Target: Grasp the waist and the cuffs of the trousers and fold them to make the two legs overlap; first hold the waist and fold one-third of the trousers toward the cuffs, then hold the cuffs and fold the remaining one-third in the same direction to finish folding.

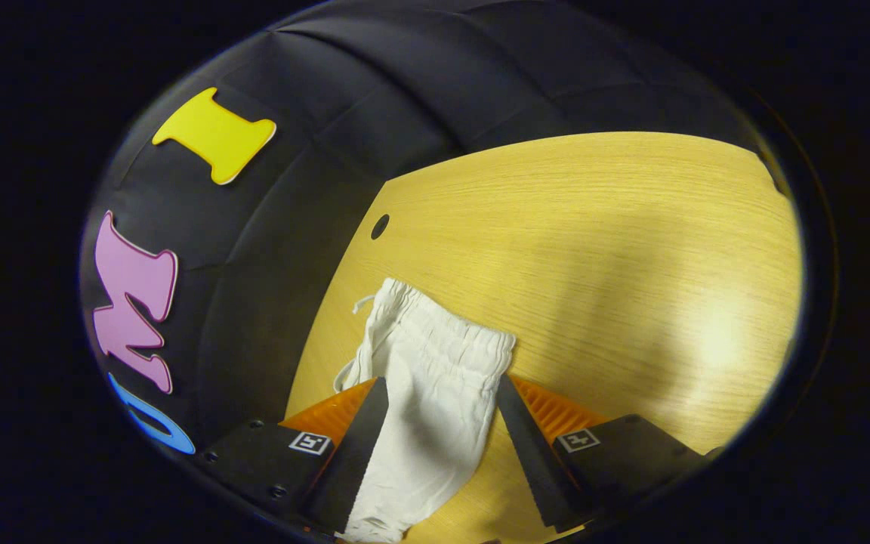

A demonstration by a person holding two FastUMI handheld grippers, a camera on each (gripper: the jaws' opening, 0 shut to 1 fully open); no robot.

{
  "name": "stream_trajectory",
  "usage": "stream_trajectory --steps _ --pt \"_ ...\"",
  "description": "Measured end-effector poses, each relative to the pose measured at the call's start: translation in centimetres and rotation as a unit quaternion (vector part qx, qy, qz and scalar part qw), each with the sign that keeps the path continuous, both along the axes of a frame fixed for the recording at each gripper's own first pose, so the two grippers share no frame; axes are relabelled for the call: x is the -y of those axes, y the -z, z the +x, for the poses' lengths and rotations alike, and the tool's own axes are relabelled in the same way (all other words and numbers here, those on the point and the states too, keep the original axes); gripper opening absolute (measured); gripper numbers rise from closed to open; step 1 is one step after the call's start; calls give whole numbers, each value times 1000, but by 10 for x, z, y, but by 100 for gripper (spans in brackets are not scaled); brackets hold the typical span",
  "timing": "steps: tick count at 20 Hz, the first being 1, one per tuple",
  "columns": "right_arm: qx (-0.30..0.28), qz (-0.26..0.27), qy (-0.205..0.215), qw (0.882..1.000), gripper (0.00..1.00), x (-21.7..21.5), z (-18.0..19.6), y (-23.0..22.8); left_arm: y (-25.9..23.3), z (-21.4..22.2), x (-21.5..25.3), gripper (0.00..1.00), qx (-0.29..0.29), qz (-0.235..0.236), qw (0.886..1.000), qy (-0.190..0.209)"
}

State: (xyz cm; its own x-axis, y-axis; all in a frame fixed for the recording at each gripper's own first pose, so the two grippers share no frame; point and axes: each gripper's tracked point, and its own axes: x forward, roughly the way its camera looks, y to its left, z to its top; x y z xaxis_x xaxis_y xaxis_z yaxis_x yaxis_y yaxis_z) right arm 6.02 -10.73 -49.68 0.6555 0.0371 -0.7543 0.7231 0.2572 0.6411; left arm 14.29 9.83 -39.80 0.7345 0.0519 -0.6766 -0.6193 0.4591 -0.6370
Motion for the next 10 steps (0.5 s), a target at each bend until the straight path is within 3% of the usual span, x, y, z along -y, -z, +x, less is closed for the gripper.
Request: stream_trajectory --steps 2,5,6,7,8,10 --pt "-8 -12 -4 1000 89 0 -1 8 0 4 0 96 6 -3 1000 -4" --pt "-10 -14 -20 1000 58 -4 -8 15 4 8 2 95 5 3 1000 3" --pt "-16 -7 -22 1000 57 -4 -12 19 4 9 3 95 4 6 1000 6" --pt "-22 -2 -24 999 45 -6 -14 22 5 11 3 94 2 9 1000 8" --pt "-20 0 -25 999 24 -6 -13 21 6 12 5 94 1 12 1000 9" --pt "-17 -16 -34 999 18 -4 -13 22 10 11 4 92 -10 19 1000 10"
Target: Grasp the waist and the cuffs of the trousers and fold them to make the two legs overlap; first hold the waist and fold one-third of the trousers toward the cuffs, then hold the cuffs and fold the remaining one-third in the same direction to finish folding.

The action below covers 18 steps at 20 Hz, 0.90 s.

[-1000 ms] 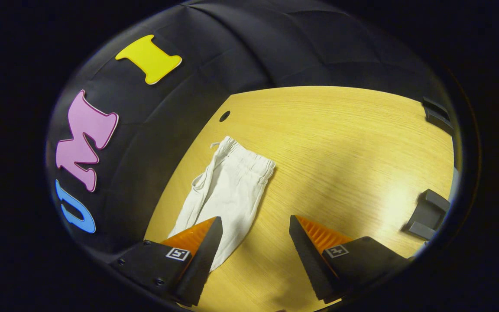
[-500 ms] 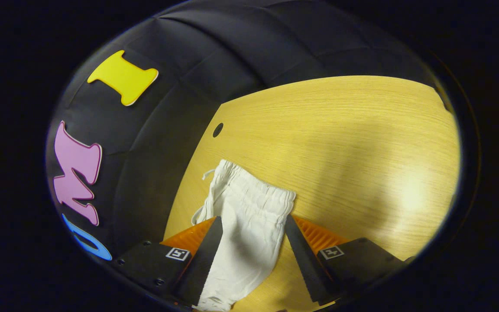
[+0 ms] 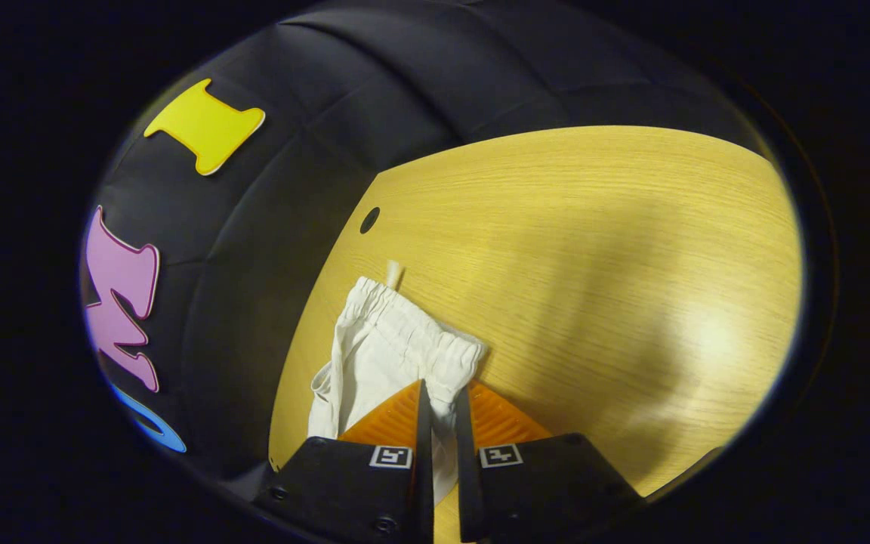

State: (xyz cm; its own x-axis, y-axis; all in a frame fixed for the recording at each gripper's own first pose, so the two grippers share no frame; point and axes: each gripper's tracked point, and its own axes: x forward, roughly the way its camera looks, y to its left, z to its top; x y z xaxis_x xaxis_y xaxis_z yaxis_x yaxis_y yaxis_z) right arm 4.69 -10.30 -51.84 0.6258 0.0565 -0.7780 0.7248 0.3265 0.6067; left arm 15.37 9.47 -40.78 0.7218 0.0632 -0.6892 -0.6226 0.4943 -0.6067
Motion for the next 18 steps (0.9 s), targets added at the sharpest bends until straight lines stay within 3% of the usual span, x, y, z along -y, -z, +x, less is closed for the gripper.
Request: stream_trajectory --steps 2,7,9,13,18 --pt "2 -6 0 1000 18 3 0 -4 4 -4 -3 81 -10 0 1000 -5" --pt "15 -16 -7 1000 18 14 -9 -19 17 -17 -1 12 -18 -60 998 -29" --pt "16 -21 -5 1000 17 16 -9 -23 15 -20 6 9 -8 -83 996 -30" --pt "40 -39 1 998 18 28 -7 -41 14 -33 19 6 -6 -75 997 -1" --pt "87 -96 -39 991 18 38 1 -74 12 -54 43 6 -5 -84 996 21"
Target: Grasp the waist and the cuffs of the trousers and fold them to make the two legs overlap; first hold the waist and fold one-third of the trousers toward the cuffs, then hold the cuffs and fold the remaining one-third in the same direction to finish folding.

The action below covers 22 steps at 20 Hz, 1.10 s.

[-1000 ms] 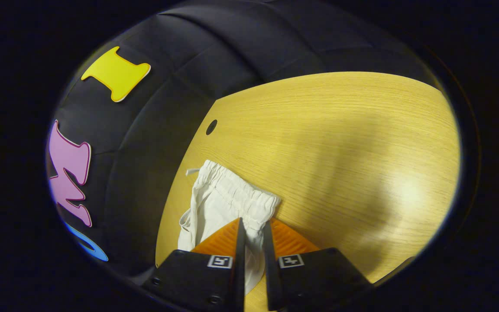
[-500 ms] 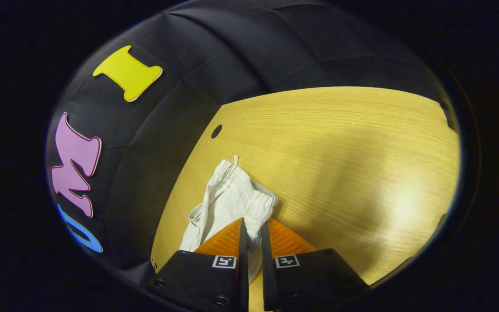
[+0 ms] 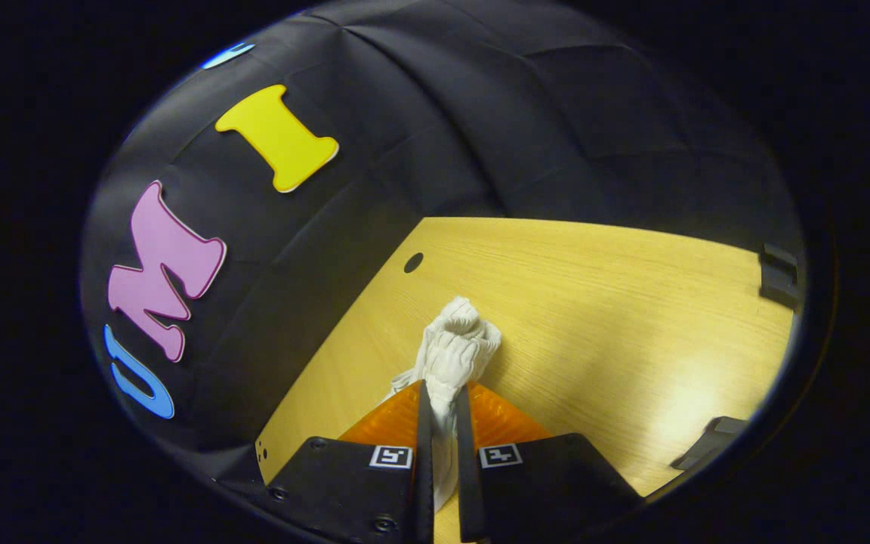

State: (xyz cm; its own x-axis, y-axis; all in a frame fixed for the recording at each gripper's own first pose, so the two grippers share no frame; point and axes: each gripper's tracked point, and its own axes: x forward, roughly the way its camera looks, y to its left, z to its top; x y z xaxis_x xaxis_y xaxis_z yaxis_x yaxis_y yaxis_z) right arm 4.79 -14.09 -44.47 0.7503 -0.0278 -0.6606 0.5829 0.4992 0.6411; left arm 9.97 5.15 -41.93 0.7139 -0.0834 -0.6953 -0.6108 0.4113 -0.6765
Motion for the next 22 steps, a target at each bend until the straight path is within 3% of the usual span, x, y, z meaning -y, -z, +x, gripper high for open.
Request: stream_trajectory --steps 4,8,15,22 --pt "46 -25 -21 998 17 3 3 -37 -1 -15 13 6 -4 -13 1000 11" --pt "88 -57 -76 992 17 -28 22 -84 -2 -24 20 6 -5 -26 1000 5" --pt "157 -98 -206 961 17 -146 53 -154 -3 -24 20 6 2 -46 999 0" --pt "163 -91 -318 929 17 -274 47 -154 -3 -20 19 5 5 -63 998 -1"
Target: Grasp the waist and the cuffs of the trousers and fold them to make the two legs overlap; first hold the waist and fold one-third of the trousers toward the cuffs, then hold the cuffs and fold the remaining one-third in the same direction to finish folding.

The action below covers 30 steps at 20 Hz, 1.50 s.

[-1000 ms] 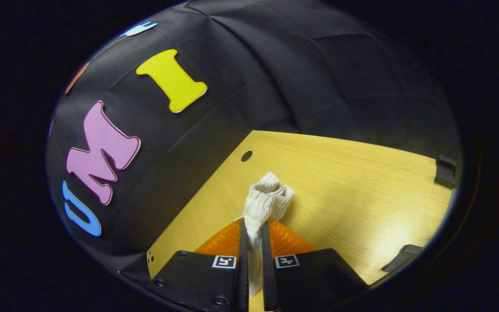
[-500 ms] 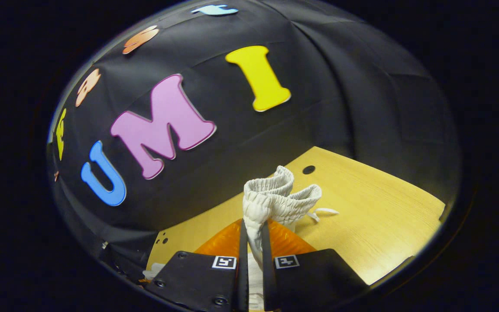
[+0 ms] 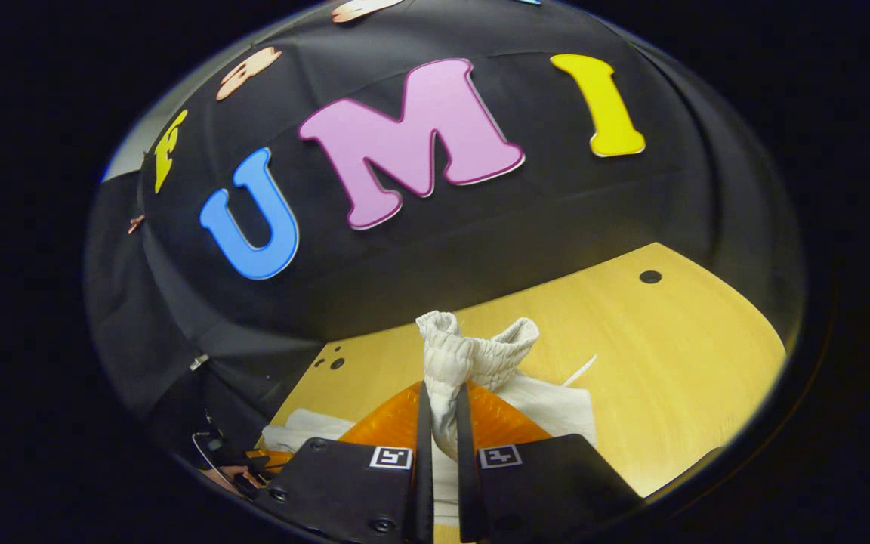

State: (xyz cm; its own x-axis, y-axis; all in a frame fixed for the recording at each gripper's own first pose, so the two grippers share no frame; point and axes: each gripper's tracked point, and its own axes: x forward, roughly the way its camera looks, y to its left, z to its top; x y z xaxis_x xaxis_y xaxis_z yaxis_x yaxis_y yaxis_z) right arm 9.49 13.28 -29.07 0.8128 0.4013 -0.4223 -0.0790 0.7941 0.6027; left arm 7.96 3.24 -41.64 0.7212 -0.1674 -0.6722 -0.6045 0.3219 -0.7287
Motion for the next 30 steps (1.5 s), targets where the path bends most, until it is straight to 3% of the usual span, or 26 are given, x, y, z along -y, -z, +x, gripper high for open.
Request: stream_trajectory --steps 6,11,15,17,18,19,20,22,24,25,29,30 --pt "-35 -51 -116 991 18 -96 -37 46 -1 1 -1 6 -2 -15 1000 -6" --pt "-78 -54 -167 981 20 -140 -67 82 -1 2 -1 5 -1 -27 1000 -14" --pt "-124 -34 -200 971 40 -165 -90 101 -1 3 -3 5 1 -34 999 -17" --pt "-166 2 -221 961 61 -182 -110 108 -2 3 -2 5 4 -41 999 -23" --pt "-193 15 -234 953 80 -192 -122 115 -3 4 -1 6 6 -47 998 -27" --pt "-222 12 -247 943 75 -195 -134 128 -3 4 -2 6 9 -54 998 -33" --pt "-229 5 -245 942 100 -195 -136 135 -4 6 -3 6 11 -61 997 -43" --pt "-228 9 -231 946 92 -194 -129 136 -6 11 -6 6 16 -75 995 -63" --pt "-222 8 -237 946 93 -191 -133 134 -9 19 -6 8 29 -85 994 -66" --pt "-219 4 -241 946 93 -191 -133 134 -13 26 -7 26 40 -92 993 -69" --pt "-212 -4 -246 946 93 -193 -136 134 -14 37 -3 59 32 -94 993 -68" --pt "-213 -3 -246 946 93 -192 -135 133 -4 37 0 46 8 -85 994 -61"
